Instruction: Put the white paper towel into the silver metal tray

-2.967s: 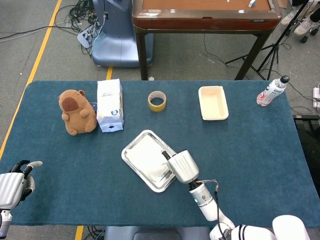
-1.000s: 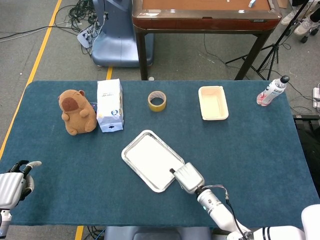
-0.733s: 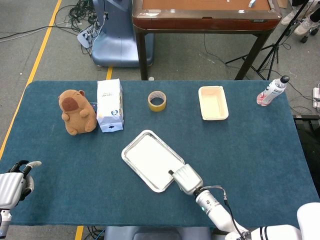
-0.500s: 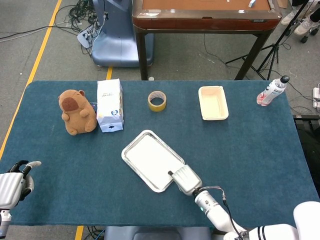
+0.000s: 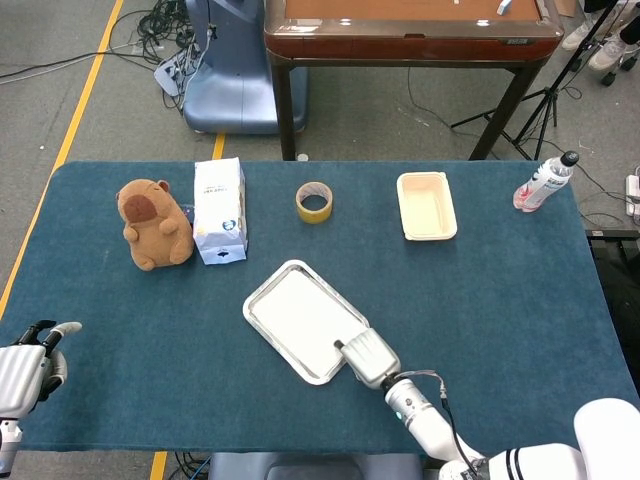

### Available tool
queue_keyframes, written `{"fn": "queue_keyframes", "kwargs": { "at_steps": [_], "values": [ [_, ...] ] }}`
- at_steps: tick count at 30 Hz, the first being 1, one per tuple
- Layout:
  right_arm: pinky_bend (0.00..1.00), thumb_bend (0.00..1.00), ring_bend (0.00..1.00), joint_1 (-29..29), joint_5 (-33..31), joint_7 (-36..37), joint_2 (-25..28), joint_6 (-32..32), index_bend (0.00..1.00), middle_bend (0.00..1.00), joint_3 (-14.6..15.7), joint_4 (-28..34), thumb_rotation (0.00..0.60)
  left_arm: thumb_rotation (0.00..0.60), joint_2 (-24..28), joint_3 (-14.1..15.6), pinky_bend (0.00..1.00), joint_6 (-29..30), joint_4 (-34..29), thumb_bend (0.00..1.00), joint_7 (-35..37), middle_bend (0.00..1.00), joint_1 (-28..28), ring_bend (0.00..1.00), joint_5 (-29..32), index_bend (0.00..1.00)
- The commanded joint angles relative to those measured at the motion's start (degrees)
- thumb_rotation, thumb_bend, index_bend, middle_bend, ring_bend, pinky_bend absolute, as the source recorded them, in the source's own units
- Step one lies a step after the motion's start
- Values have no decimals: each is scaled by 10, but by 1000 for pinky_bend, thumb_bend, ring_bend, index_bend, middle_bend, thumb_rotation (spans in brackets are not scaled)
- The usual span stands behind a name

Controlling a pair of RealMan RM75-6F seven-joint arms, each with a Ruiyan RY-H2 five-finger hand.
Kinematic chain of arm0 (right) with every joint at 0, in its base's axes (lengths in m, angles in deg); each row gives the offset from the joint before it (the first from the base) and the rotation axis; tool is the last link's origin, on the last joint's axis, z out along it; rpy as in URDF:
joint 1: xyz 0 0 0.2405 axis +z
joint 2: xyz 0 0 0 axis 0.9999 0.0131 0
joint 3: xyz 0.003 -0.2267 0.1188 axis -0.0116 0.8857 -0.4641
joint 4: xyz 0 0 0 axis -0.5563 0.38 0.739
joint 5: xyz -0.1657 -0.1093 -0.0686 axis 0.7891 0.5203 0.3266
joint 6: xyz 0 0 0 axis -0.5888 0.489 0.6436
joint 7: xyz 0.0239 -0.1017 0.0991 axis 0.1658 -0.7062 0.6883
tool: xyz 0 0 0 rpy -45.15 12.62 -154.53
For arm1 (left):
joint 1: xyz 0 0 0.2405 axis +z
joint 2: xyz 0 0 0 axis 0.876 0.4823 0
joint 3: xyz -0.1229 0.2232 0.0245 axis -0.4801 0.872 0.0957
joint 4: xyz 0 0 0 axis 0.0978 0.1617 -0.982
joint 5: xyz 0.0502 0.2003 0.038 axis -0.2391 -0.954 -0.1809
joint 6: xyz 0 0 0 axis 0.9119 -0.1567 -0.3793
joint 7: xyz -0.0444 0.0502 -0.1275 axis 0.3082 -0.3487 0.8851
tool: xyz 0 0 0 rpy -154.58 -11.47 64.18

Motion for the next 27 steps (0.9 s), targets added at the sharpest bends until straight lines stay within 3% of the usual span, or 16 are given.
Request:
{"fn": "queue_keyframes", "kwargs": {
  "at_steps": [1,18,27],
  "values": [
    [1000,1000,1000,2,-2,2,-3,-1,306,1000,1,-2,600,600,0,0,427,0,0,0,0,285,0,230,0,311],
    [1000,1000,1000,11,0,12,-22,-14,306,1000,3,-20,600,600,3,-1,427,2,0,0,5,285,1,230,0,311],
    [1000,1000,1000,1,71,46,19,-52,306,1000,3,28,600,600,2,0,427,1,0,0,3,285,1,230,-1,311]
  ]
}}
